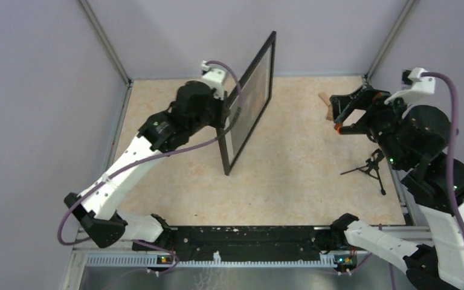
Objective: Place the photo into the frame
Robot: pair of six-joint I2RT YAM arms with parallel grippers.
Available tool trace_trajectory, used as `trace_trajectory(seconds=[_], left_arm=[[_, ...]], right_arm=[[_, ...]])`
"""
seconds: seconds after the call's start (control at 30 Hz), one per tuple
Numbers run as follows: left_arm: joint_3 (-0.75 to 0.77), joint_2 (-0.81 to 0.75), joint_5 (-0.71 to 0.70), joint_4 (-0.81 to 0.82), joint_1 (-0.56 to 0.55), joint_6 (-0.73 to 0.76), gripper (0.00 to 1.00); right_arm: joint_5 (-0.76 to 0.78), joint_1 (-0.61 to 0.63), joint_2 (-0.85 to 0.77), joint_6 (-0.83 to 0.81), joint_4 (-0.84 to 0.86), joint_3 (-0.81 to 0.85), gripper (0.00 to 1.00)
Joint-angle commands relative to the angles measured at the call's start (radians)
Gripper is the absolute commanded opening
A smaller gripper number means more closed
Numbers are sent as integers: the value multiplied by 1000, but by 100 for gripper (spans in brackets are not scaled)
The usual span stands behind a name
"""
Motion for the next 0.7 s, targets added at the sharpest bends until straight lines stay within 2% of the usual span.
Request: trace_trajectory(seconds=[0.0,0.17,0.3,0.53,0.67], left_arm=[[-90,-132,475,210,200,-214,0],[-288,-208,781,307,459,-405,0],[-543,-256,1084,421,743,-519,0],[-800,-235,1043,416,939,-442,0],[-846,-186,920,377,975,-327,0]], right_arm=[[-72,-4,24,21,16,-75,99],[-229,-3,91,46,70,-188,99],[-358,-4,176,80,106,-275,99],[-589,-3,345,211,236,-476,99],[-628,-5,447,291,289,-561,99]])
